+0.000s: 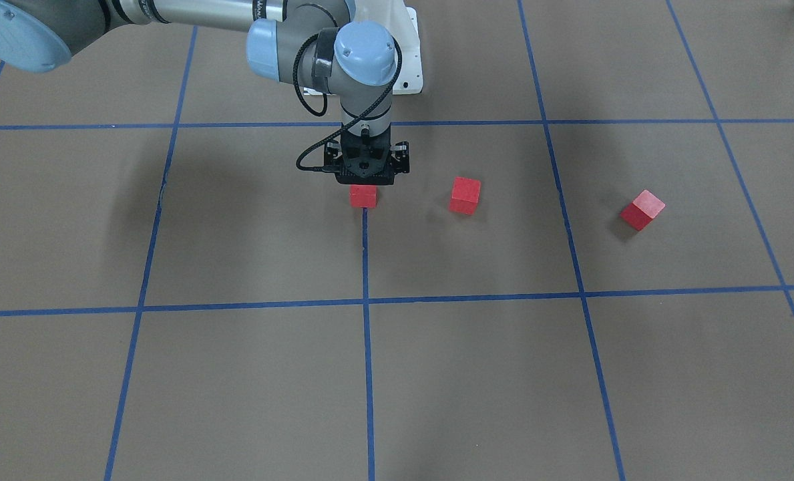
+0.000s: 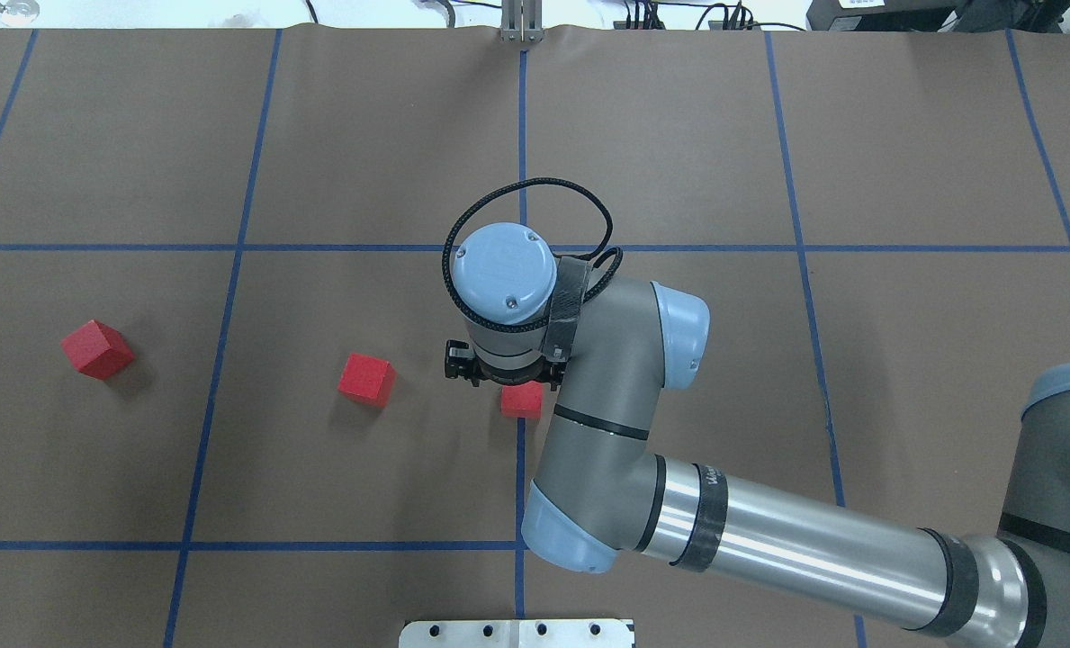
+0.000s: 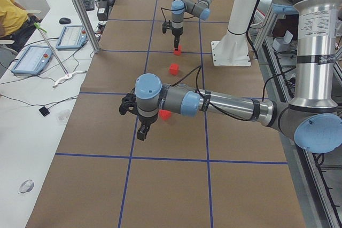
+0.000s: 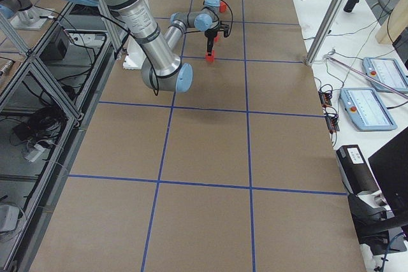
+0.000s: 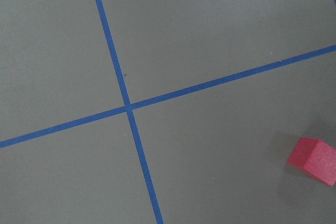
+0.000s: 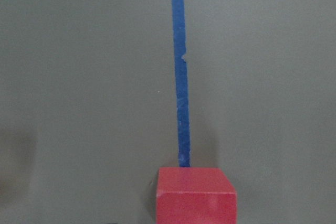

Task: Form red blocks into L shape at center
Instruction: 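Withdraw the right arm while the left arm reaches toward the middle red cube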

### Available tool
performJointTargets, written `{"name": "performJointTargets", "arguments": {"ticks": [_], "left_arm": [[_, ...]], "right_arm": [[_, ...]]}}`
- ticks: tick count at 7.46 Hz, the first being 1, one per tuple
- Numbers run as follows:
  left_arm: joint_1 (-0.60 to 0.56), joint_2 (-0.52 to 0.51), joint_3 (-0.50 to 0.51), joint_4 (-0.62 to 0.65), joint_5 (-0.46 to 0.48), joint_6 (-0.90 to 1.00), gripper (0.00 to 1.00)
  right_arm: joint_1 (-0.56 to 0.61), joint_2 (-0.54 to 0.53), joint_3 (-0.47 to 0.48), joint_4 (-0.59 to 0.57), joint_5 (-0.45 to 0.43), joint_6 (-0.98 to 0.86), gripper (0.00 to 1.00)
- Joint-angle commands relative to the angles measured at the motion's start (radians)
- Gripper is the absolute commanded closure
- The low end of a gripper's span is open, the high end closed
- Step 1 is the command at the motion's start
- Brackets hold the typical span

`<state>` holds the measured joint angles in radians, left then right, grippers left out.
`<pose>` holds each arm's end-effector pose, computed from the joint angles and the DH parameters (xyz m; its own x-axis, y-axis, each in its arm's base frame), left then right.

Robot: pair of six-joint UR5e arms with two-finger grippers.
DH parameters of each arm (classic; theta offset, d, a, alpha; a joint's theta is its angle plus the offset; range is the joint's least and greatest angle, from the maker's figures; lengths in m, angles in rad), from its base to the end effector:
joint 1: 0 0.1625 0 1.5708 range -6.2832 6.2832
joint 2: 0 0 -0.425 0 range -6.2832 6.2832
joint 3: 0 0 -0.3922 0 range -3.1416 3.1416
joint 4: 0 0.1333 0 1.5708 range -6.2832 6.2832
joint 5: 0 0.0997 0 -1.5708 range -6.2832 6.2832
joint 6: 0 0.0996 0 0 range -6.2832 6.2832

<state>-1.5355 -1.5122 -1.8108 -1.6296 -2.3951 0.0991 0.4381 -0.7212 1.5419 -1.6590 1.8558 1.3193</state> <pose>-0.0434 -0.4756 0.5580 0.6658 0.2936 -0.6860 -0.1006 0.9463 0.3073 -0.6115 -0.4027 0.1606 0.7111 0.0694 0.6997 -0.0618 0.9974 -0.0360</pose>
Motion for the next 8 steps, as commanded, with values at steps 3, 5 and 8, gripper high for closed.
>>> {"name": "performJointTargets", "arguments": {"ticks": [3, 5, 8], "left_arm": [[0.002, -0.039, -0.003, -0.169, 0.007, 0.004, 0.0], [0.03, -0.095, 0.024, -0.225, 0.002, -0.059, 0.0], [0.2, -0.068, 0.019, -0.505, -0.002, -0.296, 0.0]], "right_arm": [[0.32, -0.129, 0.143, 0.001, 0.205, -0.275, 0.01], [0.527, -0.248, 0.167, 0.001, 0.307, -0.543, 0.01], [0.849, -0.461, 0.147, -0.004, 0.43, -1.09, 0.01]]}}
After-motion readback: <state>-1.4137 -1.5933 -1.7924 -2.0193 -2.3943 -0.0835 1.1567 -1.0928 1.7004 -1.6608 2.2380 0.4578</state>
